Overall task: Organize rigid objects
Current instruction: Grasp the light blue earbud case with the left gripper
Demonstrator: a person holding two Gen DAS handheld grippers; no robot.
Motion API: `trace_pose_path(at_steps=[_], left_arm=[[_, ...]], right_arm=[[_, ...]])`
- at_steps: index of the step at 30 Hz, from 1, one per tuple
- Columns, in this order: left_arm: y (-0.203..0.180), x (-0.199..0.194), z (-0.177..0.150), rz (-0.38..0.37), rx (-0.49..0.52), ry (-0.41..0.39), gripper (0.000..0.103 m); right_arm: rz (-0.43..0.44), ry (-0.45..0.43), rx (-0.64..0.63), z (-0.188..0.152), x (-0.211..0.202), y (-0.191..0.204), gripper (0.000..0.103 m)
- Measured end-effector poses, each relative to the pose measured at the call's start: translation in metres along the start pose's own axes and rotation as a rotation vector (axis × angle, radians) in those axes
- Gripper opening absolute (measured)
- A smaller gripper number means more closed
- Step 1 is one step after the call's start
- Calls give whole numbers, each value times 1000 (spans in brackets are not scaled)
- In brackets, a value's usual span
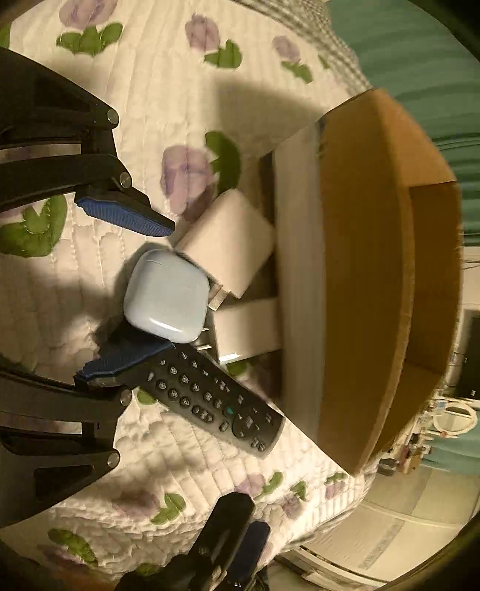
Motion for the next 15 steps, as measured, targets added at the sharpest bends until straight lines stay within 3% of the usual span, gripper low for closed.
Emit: trace_pose_path(at_steps=[4,5,9,15], left_arm=[[3,4,1,-41,-57,1,58],[2,4,1,-52,-56,2,52],[7,3,1,-88,-94,11,51],[18,-25,-2,-66,-123,-16,51]], right_arm=[[10,16,-6,-2,5,4,71],[11,19,-8,-3,6,5,71],[6,27,-14,-4,8,7,71],[7,42,-5,-7,12,10,71]])
Point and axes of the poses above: each gripper's, at about its wrist camera, not at the fingertips, and x roughly the way its jaws point, y to its left, z to its top, the point moved 5 cm from there along x, roughly the way its jaws point, and after that the axes turned 1 degree about x, right-handed, at the moved point
